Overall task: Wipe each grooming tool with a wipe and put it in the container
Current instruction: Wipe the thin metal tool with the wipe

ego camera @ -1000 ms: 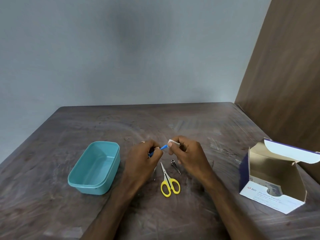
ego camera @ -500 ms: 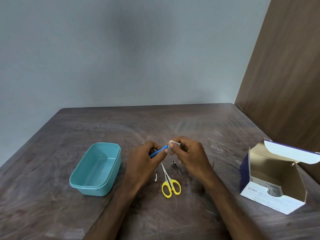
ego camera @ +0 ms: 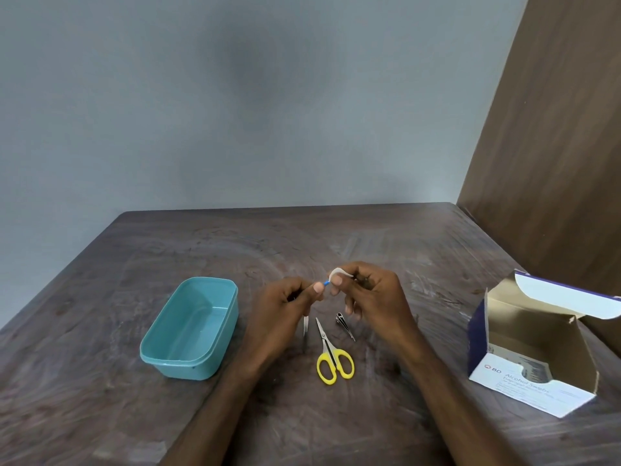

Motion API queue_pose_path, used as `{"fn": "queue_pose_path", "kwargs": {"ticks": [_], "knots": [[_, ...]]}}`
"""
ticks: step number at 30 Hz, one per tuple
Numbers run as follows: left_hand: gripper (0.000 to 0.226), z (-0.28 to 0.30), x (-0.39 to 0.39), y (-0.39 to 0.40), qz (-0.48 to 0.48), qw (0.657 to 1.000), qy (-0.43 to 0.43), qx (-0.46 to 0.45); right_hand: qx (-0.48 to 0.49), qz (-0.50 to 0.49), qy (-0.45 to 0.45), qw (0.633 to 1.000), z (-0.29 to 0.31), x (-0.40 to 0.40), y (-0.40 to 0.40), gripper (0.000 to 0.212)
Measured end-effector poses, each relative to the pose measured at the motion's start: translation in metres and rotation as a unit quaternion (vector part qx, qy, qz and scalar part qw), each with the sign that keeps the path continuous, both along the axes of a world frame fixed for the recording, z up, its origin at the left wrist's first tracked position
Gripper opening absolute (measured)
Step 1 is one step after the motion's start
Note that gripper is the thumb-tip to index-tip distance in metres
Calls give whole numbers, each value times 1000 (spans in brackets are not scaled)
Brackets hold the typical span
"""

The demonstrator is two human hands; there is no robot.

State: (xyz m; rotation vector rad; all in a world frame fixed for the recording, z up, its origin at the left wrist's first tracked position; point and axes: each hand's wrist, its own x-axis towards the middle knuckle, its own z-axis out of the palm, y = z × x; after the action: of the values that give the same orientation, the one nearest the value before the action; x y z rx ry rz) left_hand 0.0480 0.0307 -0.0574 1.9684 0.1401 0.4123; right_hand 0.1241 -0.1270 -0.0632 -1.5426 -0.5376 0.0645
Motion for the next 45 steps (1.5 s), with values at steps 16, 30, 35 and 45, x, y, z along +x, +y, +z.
{"fn": "queue_pose_path", "kwargs": {"ticks": [16, 30, 35, 45], "knots": [[23, 3, 1, -3, -18, 990, -4, -139, 100, 7, 89, 991, 5, 3, -4, 13], [17, 5, -1, -11, -50, 986, -20, -155, 63, 16, 112, 992, 1, -2, 3, 35], [25, 5, -1, -12, -52, 990, -19, -130, 47, -31, 83, 995, 2, -2, 2, 14], [45, 8, 0, -12, -33, 988, -11, -149, 56, 9, 131, 990, 1, -7, 4, 14]]}}
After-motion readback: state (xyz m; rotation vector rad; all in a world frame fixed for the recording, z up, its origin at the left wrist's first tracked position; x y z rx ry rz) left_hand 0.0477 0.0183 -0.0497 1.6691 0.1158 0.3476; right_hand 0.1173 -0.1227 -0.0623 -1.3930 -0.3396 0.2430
